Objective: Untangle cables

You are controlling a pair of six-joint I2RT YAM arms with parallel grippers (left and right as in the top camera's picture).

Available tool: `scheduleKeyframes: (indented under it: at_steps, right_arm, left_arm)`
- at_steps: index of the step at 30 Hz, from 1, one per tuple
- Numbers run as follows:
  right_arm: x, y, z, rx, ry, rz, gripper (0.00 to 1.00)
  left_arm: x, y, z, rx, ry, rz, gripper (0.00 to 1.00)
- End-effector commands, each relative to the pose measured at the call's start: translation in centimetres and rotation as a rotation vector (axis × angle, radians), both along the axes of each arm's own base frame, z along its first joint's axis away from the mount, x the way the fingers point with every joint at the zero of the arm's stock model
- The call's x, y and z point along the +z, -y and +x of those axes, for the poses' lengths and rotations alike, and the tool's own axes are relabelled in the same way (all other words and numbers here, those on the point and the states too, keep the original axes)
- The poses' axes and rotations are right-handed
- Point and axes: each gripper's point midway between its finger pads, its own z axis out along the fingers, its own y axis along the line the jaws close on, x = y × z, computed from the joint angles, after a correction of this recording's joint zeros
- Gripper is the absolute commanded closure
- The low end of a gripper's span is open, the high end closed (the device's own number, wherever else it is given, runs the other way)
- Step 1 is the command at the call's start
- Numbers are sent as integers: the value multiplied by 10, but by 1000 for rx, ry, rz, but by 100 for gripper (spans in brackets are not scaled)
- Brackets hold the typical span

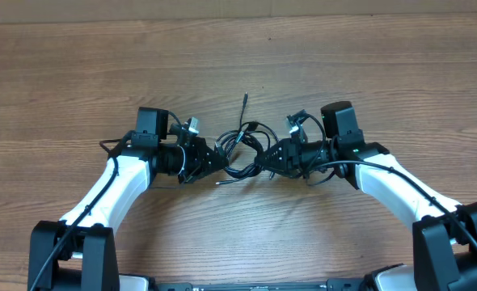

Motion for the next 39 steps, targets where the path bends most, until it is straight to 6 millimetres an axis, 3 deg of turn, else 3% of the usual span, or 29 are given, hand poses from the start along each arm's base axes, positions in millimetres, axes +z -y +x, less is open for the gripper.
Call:
scheduleKeyframes:
  at_steps: [1,11,15,25,29,31,33,39]
  right_arm:
    - [4,-17,-11,46,-13,20,72]
    - [11,-40,-22,85,-5,34,78]
    - [18,-41,-28,124,-14,73,88]
    - [25,-42,-35,171,-10,114,96]
    - [34,-42,-44,227,-11,166,96]
    - [34,-42,-44,226,-3,168,96]
    - [35,-43,-41,222,14,169,96]
    - [16,-41,-19,56,-77,49,96]
  left_arm:
    - [8,2,-1,-16,33,-20,96]
    - [5,0,1,-8,35,1,96]
    - [-3,-8,6,26,40,67,96]
    - [-25,-34,22,151,38,253,94]
    - [-38,-55,27,208,43,384,62]
    - [-37,-54,27,206,43,381,36]
    - [-31,-44,23,176,33,313,20]
    - [-1,-6,4,58,-21,34,6]
